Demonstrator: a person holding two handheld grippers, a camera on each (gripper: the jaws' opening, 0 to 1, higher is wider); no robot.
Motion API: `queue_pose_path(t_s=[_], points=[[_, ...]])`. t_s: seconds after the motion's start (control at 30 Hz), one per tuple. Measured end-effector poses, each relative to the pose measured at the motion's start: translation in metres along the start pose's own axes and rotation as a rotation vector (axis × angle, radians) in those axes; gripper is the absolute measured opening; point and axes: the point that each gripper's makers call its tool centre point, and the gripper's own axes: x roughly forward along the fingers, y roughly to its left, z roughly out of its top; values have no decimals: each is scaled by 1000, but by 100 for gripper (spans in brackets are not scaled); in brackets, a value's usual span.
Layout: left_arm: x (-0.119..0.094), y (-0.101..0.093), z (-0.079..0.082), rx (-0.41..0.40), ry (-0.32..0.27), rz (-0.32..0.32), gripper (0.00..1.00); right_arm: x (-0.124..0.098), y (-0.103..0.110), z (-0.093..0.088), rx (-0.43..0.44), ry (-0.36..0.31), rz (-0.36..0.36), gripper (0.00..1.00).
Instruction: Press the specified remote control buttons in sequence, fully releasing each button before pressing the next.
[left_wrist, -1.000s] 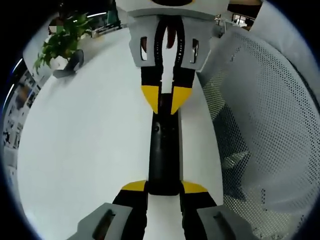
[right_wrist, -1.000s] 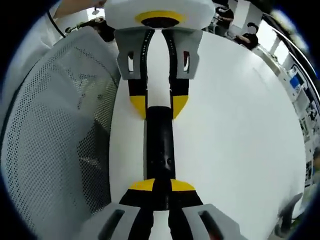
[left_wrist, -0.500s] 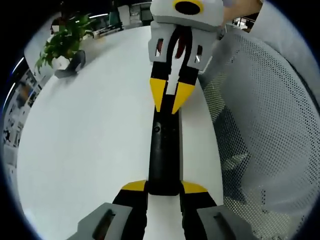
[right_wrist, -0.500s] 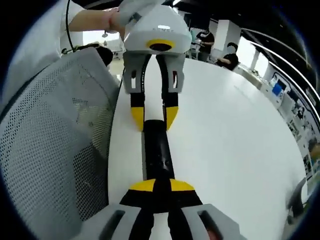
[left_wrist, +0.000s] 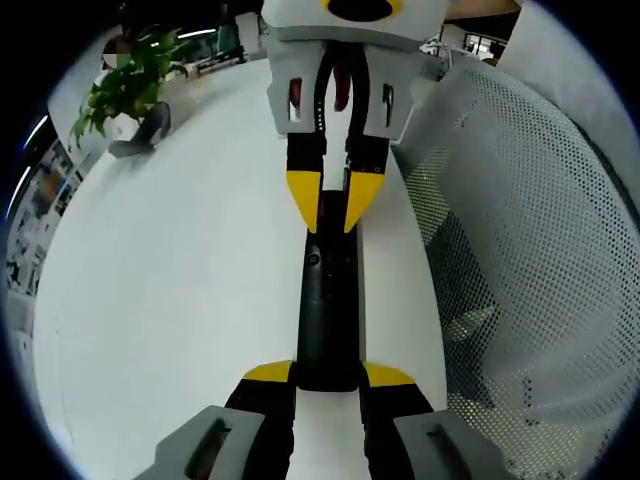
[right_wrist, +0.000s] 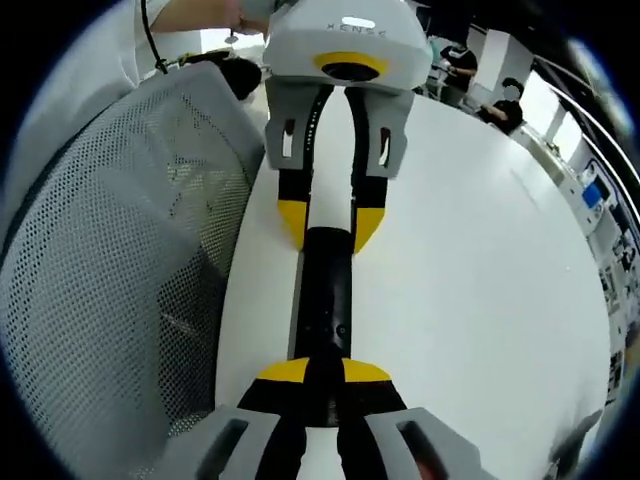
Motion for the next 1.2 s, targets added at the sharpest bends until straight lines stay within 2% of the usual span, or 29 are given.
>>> queue_pose_path(t_s=[0.1, 0.23, 0.3, 0.4, 0.43, 0.47, 0.57, 0.87, 1.0, 1.2], points=[[0, 0, 0, 1, 6, 0, 24, 2, -1, 0, 17, 63, 23, 7], [1, 0, 0, -2, 4, -1, 24, 1, -2, -1, 38, 70, 30, 7], [0, 0, 0, -6, -3, 0, 24, 1, -3, 0, 126, 21, 21, 6], [0, 0, 0, -9, -13, 2, 24, -2, -3, 1, 153, -62, -33, 7], [0, 0, 0, -10, -15, 2, 24, -3, -4, 1, 180, -84, -70, 6], [0, 0, 0, -9, -16, 2, 24, -3, -2, 1, 189, -82, -97, 6], [0, 0, 0, -4, -14, 3, 24, -2, -1, 2, 178, -57, -120, 6], [0, 0, 0, -4, -14, 3, 24, 0, -4, 4, 217, -37, -138, 6], [0, 0, 0, -4, -16, 2, 24, 1, -4, 3, 315, -7, -163, 5], [0, 0, 0, -5, -19, 2, 24, 2, -4, 2, 303, 2, -175, 5]])
